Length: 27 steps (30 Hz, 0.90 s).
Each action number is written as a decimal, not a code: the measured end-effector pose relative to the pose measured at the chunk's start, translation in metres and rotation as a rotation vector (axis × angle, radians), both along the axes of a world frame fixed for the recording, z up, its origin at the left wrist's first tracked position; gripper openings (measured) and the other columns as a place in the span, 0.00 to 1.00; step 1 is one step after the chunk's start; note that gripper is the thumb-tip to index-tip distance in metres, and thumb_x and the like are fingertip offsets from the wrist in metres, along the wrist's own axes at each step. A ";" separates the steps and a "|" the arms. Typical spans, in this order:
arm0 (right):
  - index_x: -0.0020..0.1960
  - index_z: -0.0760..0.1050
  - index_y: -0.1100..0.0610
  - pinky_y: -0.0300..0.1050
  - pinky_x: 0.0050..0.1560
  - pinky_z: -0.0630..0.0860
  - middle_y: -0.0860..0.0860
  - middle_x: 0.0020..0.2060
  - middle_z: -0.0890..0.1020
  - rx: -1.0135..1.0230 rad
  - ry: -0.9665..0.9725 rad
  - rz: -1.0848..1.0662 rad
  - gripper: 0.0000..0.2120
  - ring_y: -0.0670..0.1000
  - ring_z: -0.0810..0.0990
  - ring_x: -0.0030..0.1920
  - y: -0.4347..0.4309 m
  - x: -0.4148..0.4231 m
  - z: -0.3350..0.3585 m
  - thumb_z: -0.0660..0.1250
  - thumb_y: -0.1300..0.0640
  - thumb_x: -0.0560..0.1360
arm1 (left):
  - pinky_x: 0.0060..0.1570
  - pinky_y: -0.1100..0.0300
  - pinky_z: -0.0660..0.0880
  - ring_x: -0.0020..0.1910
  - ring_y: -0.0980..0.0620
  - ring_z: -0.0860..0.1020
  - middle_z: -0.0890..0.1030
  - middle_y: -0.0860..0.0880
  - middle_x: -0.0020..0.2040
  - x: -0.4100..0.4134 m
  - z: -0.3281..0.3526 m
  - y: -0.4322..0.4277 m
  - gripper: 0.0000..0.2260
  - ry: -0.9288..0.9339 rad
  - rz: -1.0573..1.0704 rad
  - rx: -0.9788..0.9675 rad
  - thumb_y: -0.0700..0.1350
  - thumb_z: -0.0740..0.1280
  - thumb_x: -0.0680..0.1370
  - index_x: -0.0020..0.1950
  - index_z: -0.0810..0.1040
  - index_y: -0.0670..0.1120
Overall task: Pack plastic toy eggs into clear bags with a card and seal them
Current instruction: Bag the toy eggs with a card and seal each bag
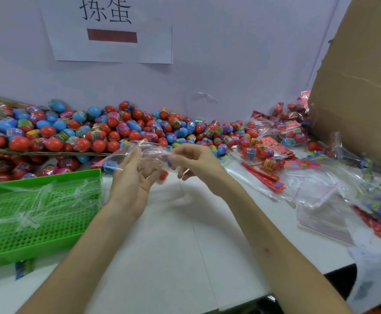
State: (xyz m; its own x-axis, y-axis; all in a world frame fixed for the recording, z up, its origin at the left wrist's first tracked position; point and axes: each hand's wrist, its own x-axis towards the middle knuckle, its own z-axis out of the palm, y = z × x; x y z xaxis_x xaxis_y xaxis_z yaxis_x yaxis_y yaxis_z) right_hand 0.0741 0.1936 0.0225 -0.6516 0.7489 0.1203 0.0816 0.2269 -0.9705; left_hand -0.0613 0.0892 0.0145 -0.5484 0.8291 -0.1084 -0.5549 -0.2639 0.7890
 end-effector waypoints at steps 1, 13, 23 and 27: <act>0.50 0.84 0.53 0.44 0.38 0.80 0.52 0.40 0.85 -0.037 0.060 0.012 0.02 0.51 0.81 0.35 0.003 0.002 0.001 0.73 0.56 0.77 | 0.47 0.56 0.85 0.45 0.47 0.85 0.85 0.43 0.48 -0.003 0.001 0.000 0.19 -0.020 0.034 0.016 0.48 0.61 0.86 0.75 0.71 0.40; 0.60 0.82 0.51 0.43 0.51 0.77 0.47 0.53 0.78 0.591 -0.327 -0.153 0.12 0.48 0.78 0.47 -0.010 -0.024 -0.040 0.72 0.59 0.77 | 0.49 0.57 0.84 0.52 0.47 0.87 0.80 0.43 0.68 -0.019 0.005 -0.003 0.20 -0.044 0.183 0.085 0.49 0.60 0.86 0.78 0.68 0.49; 0.52 0.83 0.55 0.42 0.46 0.81 0.53 0.50 0.85 0.253 0.309 -0.200 0.09 0.49 0.84 0.48 -0.020 -0.005 0.013 0.71 0.60 0.73 | 0.44 0.57 0.85 0.50 0.45 0.87 0.88 0.48 0.49 -0.019 0.005 -0.002 0.18 -0.028 0.175 0.053 0.50 0.61 0.86 0.76 0.69 0.50; 0.52 0.82 0.55 0.47 0.49 0.83 0.48 0.46 0.85 0.471 0.139 -0.189 0.08 0.48 0.85 0.45 -0.027 -0.012 0.004 0.77 0.62 0.74 | 0.46 0.54 0.85 0.53 0.43 0.87 0.87 0.45 0.55 -0.017 0.004 -0.002 0.16 0.035 0.132 0.062 0.50 0.60 0.86 0.74 0.69 0.52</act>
